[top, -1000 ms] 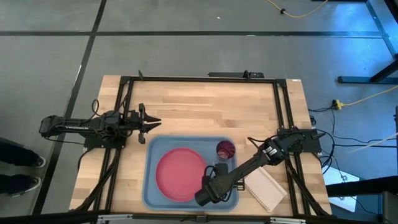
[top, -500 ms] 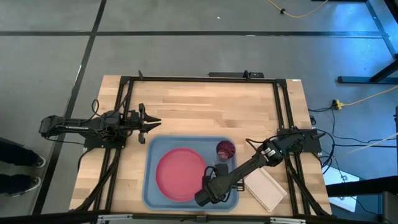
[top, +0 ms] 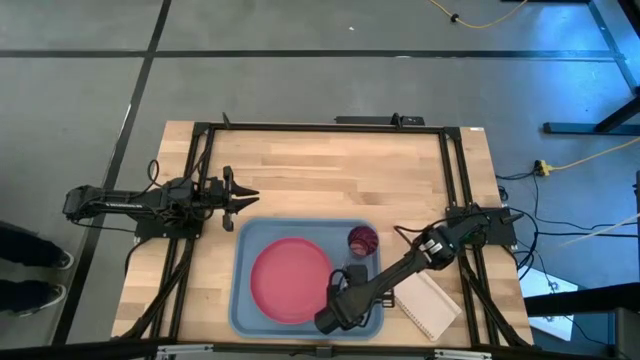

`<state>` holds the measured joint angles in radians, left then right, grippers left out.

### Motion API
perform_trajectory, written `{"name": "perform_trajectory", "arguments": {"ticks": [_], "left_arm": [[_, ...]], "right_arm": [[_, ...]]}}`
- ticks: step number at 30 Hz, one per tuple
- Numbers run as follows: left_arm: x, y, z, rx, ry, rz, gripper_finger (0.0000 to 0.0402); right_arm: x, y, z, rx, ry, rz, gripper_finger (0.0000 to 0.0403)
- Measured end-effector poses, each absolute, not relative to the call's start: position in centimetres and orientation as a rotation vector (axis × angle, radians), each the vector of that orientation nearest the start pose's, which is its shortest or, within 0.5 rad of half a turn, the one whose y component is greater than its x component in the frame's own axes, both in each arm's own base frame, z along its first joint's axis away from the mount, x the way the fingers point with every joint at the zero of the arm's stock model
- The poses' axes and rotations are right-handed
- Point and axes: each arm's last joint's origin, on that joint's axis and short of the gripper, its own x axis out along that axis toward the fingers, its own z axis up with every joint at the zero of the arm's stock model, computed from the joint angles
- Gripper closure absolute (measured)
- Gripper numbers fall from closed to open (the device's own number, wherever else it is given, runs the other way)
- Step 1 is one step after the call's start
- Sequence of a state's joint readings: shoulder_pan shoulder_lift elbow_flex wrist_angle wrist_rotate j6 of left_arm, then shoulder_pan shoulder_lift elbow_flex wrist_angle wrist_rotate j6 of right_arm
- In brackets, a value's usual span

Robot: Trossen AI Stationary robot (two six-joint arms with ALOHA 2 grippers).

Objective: Pick and place plate/cup/fork/spoon on tray
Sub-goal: Put the white orange spoon on the right side of the white orange fork

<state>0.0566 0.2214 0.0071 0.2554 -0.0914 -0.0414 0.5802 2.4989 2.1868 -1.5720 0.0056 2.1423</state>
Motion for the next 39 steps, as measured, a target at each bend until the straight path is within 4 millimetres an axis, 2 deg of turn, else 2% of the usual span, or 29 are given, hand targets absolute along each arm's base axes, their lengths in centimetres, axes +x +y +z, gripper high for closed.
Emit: {"name": "perform_trajectory", "arguments": {"ticks": [7, 14, 22, 39], "left_arm": [[11.08, 0.89, 17.20, -0.042, -0.044, 0.147, 0.0331], [11.08, 0.89, 17.20, -0.042, -0.044, 0.147, 0.0331], [11.08, 0.89, 17.20, -0.042, -0.044, 0.147, 0.0331], [11.08, 0.89, 17.20, -0.042, -0.044, 0.147, 0.0331]], "right_arm": [[37.60, 25.36, 14.40, 0.929, 1.249, -1.499, 0.0402], [37.63, 25.36, 14.39, 0.933, 1.223, -1.504, 0.0400], [37.74, 25.28, 14.35, 0.922, 1.188, -1.494, 0.0377], [37.73, 25.28, 14.35, 0.924, 1.185, -1.498, 0.0378]]}}
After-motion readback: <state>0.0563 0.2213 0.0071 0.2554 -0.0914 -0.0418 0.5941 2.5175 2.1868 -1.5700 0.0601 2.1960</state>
